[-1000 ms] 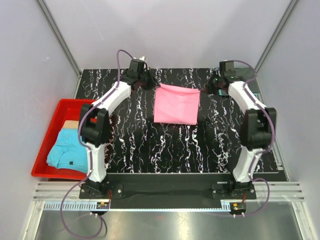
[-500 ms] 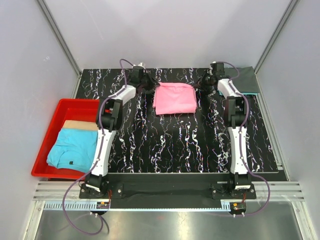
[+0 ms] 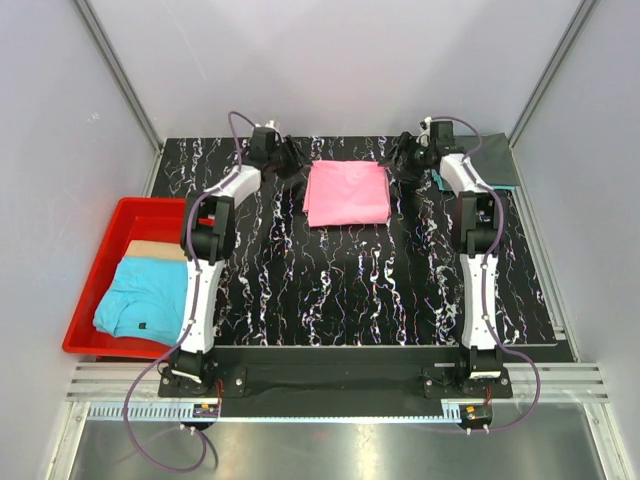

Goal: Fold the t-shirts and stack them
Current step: Fold the tshirt

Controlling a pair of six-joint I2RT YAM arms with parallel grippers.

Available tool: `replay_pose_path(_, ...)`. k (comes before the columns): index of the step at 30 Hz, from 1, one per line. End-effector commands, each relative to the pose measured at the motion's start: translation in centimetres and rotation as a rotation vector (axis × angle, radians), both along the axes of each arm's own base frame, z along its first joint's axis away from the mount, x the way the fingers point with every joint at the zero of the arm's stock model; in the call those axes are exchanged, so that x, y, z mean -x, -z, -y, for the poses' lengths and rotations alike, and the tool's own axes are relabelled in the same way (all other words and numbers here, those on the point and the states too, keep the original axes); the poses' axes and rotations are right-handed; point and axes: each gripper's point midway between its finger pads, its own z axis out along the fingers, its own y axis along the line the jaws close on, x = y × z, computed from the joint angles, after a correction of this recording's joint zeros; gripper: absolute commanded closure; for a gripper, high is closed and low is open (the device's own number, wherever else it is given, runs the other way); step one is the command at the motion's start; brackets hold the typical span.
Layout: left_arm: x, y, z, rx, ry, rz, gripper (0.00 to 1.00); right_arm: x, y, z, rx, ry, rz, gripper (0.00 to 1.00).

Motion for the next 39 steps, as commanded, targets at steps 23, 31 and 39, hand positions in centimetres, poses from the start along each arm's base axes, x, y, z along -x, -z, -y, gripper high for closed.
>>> replay_pose_path(23,13.7,4.2,2.9,-0.118,0.365,-0.251,0.5,12.9,0.3,-2.7,-0.059,-0.356,-0.047,0.37)
replay_pose_path(31,16.5,2.4,1.4,-0.135,0.283,-0.345,1.0,15.9,1.5,-2.5,-0.088,-0.293,-0.169,0.91)
replay_pose_path(39,21.7,3.0,-0.3,-0.131,0.207,-0.429,0.89,22.5,3.1,-1.9,-0.087,-0.218,-0.27,0.82)
